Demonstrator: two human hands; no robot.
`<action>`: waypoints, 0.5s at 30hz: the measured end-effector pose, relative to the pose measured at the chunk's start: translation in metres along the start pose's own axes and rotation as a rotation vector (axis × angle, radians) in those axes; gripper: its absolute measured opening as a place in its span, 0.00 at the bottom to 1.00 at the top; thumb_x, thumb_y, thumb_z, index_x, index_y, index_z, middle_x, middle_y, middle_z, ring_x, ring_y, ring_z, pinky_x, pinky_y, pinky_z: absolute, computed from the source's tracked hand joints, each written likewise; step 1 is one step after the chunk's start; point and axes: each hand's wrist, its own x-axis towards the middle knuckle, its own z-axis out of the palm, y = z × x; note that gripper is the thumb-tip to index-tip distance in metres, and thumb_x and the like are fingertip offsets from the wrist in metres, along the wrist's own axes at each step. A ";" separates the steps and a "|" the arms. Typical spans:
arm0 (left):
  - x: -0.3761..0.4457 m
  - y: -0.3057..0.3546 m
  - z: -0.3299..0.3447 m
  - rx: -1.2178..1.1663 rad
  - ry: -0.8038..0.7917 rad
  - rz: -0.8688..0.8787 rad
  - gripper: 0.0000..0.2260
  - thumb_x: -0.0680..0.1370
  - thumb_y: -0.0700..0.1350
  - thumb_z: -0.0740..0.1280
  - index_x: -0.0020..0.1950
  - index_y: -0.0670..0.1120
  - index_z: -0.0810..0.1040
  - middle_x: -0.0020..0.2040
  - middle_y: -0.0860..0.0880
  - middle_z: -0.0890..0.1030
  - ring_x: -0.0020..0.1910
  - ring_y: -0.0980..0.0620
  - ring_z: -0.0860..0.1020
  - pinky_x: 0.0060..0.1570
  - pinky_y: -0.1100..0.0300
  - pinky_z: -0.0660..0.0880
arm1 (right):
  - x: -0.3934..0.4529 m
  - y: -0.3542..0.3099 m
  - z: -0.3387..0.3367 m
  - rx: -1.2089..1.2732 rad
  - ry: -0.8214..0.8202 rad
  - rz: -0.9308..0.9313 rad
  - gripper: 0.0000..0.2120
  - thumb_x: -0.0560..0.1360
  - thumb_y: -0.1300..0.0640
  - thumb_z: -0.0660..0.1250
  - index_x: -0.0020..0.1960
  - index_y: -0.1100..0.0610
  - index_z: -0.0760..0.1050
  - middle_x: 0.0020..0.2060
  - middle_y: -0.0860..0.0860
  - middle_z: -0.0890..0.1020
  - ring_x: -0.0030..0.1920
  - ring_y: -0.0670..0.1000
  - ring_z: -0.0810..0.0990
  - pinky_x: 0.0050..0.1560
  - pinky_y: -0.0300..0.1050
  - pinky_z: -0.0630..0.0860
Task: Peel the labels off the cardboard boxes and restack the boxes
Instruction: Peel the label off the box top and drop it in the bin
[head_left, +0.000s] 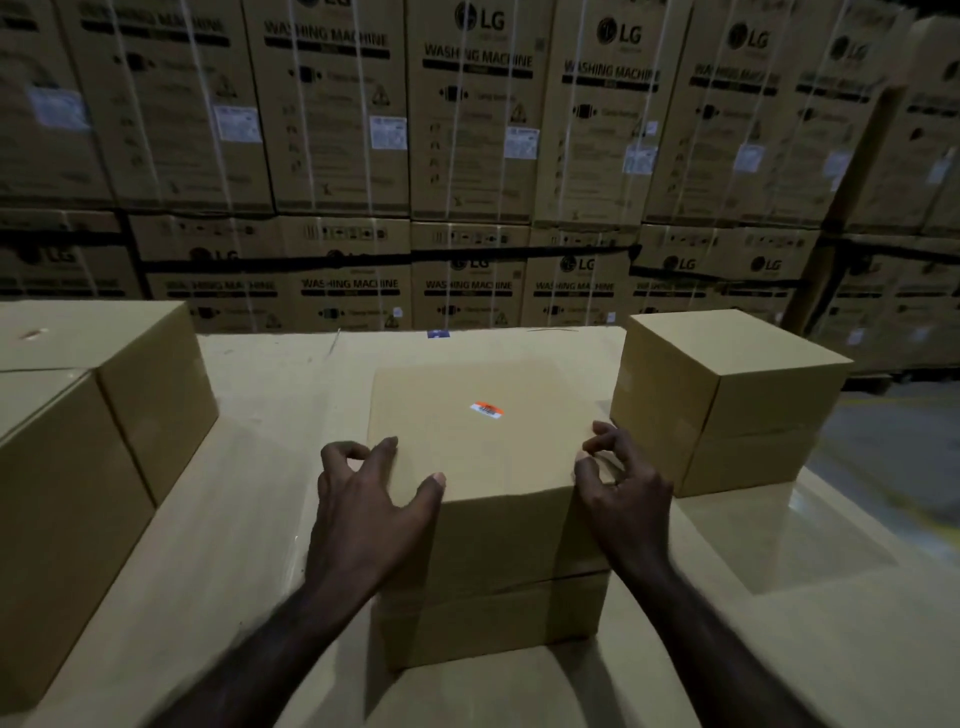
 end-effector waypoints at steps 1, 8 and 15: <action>0.002 0.002 -0.001 0.019 -0.033 0.003 0.31 0.74 0.62 0.67 0.73 0.50 0.68 0.67 0.48 0.61 0.67 0.46 0.67 0.57 0.54 0.72 | 0.000 0.002 0.000 -0.010 -0.006 -0.006 0.09 0.73 0.63 0.70 0.53 0.61 0.80 0.55 0.48 0.80 0.55 0.50 0.80 0.56 0.44 0.76; 0.037 0.019 -0.002 0.287 -0.324 0.042 0.33 0.75 0.67 0.60 0.74 0.50 0.64 0.75 0.44 0.59 0.71 0.41 0.63 0.62 0.46 0.70 | 0.023 -0.010 -0.001 -0.271 -0.176 -0.061 0.08 0.75 0.52 0.69 0.52 0.55 0.78 0.48 0.50 0.83 0.45 0.47 0.80 0.45 0.47 0.81; 0.066 0.032 0.019 0.473 -0.388 0.092 0.31 0.79 0.64 0.53 0.78 0.50 0.57 0.78 0.42 0.55 0.77 0.39 0.50 0.73 0.37 0.52 | 0.077 -0.037 0.011 -0.469 -0.526 -0.012 0.15 0.75 0.48 0.69 0.59 0.52 0.77 0.49 0.52 0.82 0.45 0.50 0.80 0.45 0.49 0.80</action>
